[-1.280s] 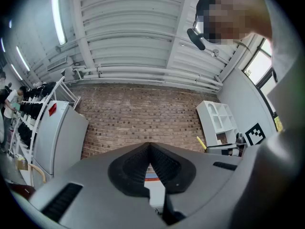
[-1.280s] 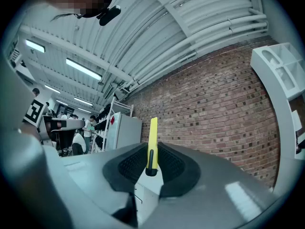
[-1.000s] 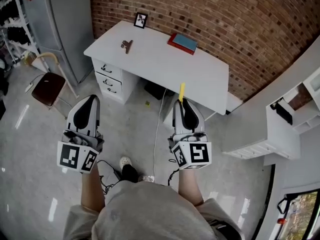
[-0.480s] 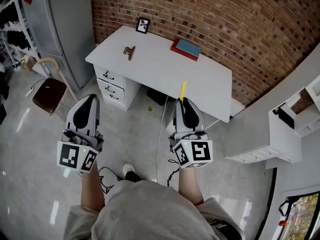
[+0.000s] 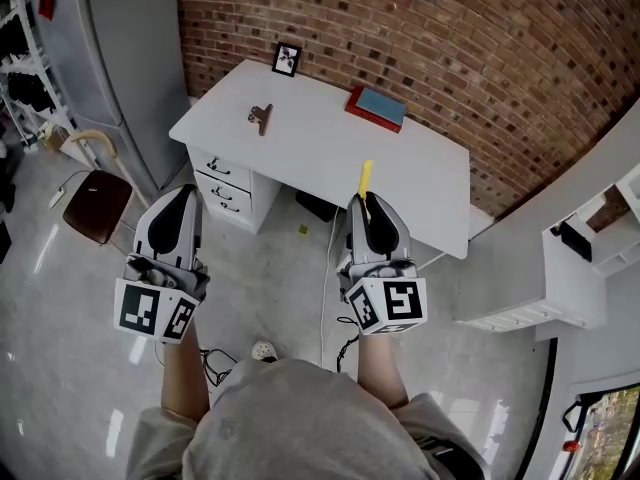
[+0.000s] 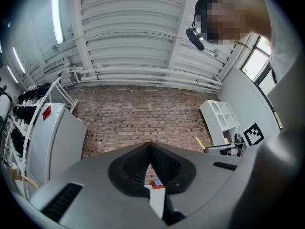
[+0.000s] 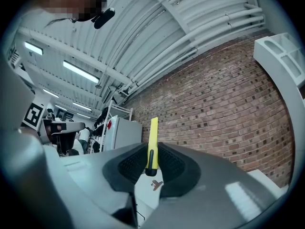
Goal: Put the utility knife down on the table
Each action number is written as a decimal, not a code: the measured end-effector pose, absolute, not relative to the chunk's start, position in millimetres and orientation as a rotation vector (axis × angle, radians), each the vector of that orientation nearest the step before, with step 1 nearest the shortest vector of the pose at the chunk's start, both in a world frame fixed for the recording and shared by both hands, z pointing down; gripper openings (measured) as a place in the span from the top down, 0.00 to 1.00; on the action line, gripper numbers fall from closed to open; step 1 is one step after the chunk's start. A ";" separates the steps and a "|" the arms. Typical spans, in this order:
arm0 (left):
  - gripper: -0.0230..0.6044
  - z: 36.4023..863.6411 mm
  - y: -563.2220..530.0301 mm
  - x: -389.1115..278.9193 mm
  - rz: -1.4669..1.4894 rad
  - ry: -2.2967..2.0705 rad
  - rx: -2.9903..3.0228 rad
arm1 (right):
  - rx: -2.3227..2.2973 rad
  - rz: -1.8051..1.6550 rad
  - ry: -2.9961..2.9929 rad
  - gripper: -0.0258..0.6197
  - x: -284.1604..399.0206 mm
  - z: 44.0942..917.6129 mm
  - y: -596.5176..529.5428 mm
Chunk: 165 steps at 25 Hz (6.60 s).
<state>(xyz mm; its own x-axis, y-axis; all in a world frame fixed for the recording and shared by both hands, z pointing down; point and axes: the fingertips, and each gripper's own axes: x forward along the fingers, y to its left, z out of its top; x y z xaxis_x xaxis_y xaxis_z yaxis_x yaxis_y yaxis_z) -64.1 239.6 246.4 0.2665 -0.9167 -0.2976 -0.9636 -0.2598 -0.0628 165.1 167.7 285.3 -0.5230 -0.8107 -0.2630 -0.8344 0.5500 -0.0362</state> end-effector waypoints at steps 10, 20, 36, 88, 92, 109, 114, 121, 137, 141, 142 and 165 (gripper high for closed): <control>0.96 261.2 212.6 -94.7 0.289 1.742 -2.350 | -1.401 0.117 2.550 0.85 131.9 297.6 149.5; 0.96 266.9 177.6 -113.8 0.300 1.769 -2.338 | -1.394 0.133 2.568 0.85 117.2 299.5 109.7; 0.96 252.1 50.2 -127.6 0.297 1.800 -2.273 | -1.306 0.154 2.583 0.85 95.8 283.9 -29.8; 0.96 251.7 -229.8 -190.8 0.275 1.800 -2.280 | -1.255 0.107 2.603 0.85 19.3 288.9 -308.0; 0.96 253.4 -254.0 -204.4 0.276 1.772 -2.312 | -1.291 0.101 2.596 0.85 6.0 292.2 -326.2; 0.96 280.2 -333.3 -243.0 0.268 1.679 -2.470 | -1.490 -0.107 2.652 0.85 -36.7 360.9 -387.1; 0.96 291.4 -347.1 -250.0 0.253 1.671 -2.508 | -1.548 -0.243 2.679 0.85 -43.0 400.7 -398.1; 0.96 301.6 -357.6 -259.7 0.240 1.674 -2.533 | -1.615 -0.400 2.708 0.85 -48.2 448.8 -408.0; 0.96 315.5 -362.2 -285.2 0.213 1.719 -2.537 | -1.748 -0.739 2.859 0.85 -64.6 572.0 -406.9; 0.96 317.9 -360.7 -290.5 0.207 1.733 -2.531 | -1.760 -0.811 2.886 0.85 -67.1 595.9 -404.8; 0.96 318.3 -360.2 -292.0 0.206 1.738 -2.528 | -1.765 -0.828 2.894 0.85 -67.3 602.0 -404.2; 0.96 324.7 -359.8 -308.2 0.173 1.785 -2.506 | -1.863 -1.238 2.902 0.84 -66.1 696.0 -385.5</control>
